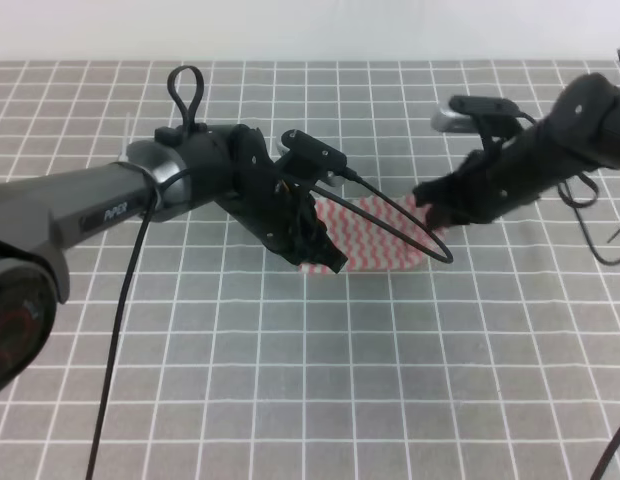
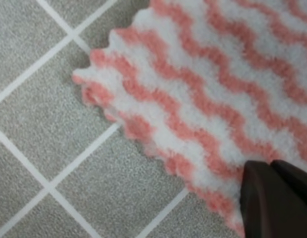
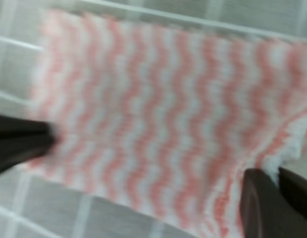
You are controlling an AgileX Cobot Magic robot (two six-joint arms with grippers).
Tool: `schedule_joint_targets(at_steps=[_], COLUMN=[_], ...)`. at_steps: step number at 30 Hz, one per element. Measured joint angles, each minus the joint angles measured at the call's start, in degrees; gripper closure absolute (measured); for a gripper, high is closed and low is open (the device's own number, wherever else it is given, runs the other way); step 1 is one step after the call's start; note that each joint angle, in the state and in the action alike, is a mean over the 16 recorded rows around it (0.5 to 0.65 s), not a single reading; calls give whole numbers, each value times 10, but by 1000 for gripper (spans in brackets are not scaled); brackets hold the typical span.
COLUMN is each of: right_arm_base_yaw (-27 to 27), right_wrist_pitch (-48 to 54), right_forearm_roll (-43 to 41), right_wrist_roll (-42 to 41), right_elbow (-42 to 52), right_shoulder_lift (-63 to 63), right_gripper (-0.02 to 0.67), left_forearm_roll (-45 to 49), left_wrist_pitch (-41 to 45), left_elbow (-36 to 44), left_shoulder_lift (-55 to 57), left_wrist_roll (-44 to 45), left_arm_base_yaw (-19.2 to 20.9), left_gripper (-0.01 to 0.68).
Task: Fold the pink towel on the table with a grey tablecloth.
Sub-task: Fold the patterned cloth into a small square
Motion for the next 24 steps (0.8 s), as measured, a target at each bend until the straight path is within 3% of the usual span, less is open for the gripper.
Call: schedule_joint_targets(at_steps=[8,24], right_arm_base_yaw=[25,62], right_wrist_pitch=[11,-12], right_forearm_roll=[28,126], right_wrist_roll=[-28,-102], right_elbow=[-26,-28], right_shoulder_lift=[2,12], right_gripper=[664,664], left_forearm_roll=[1,-2], left_wrist_pitch=[5,36], left_elbow=[0,0], left_shoulder_lift=[-37,-186], left_wrist_roll=[-1,-2], left_arm_base_yaw=[11,74], left_gripper=[675,675])
